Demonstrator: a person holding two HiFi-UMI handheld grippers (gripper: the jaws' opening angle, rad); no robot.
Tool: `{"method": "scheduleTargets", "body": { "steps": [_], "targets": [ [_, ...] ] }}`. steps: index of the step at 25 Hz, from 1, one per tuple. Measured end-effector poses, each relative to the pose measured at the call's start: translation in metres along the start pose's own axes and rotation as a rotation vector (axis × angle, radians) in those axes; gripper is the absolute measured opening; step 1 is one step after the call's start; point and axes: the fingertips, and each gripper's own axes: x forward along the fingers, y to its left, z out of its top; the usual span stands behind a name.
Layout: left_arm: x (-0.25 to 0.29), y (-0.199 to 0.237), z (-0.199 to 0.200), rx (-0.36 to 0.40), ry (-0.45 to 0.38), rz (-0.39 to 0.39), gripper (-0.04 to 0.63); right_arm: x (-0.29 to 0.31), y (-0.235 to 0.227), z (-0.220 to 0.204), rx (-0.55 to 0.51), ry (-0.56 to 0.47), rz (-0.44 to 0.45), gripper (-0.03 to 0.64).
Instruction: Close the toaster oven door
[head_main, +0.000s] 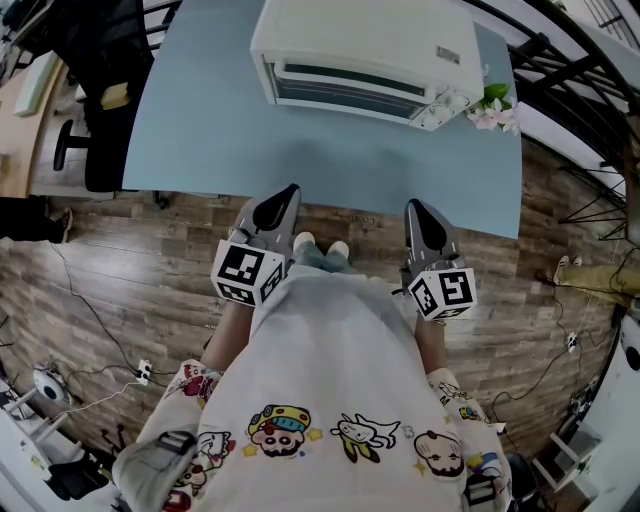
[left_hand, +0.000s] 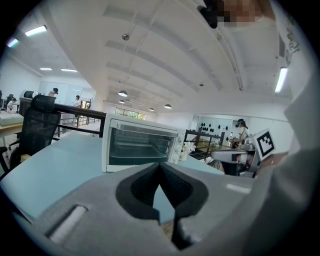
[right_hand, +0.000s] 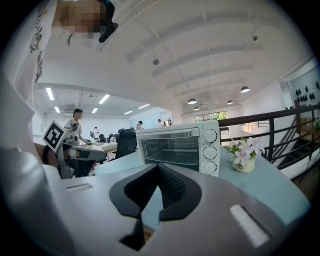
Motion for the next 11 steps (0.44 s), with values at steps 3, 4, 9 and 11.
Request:
{"method": "scheduleTargets", "body": {
  "steps": [3, 4, 9, 11],
  "targets": [
    [0.001, 0.004, 0.001, -0.001, 0.002, 0.002, -0.002, 0.003, 0.001, 0.001, 0.004, 0.0, -0.002, 0.009],
    [0.001, 0.005, 0.001, -0.002, 0.002, 0.003, -0.002, 0.005, 0.001, 0.001, 0.004, 0.001, -0.001, 0.009],
    [0.005, 0.011, 0.001, -0.005, 0.007, 0.003, -0.002, 0.011, -0.001, 0.001, 0.004, 0.007, -0.003, 0.009],
    [0.007, 0.012, 0.0, -0.007, 0.009, 0.002, -0.001, 0.013, -0.002, 0.0, 0.005, 0.008, -0.003, 0.009]
  ]
}}
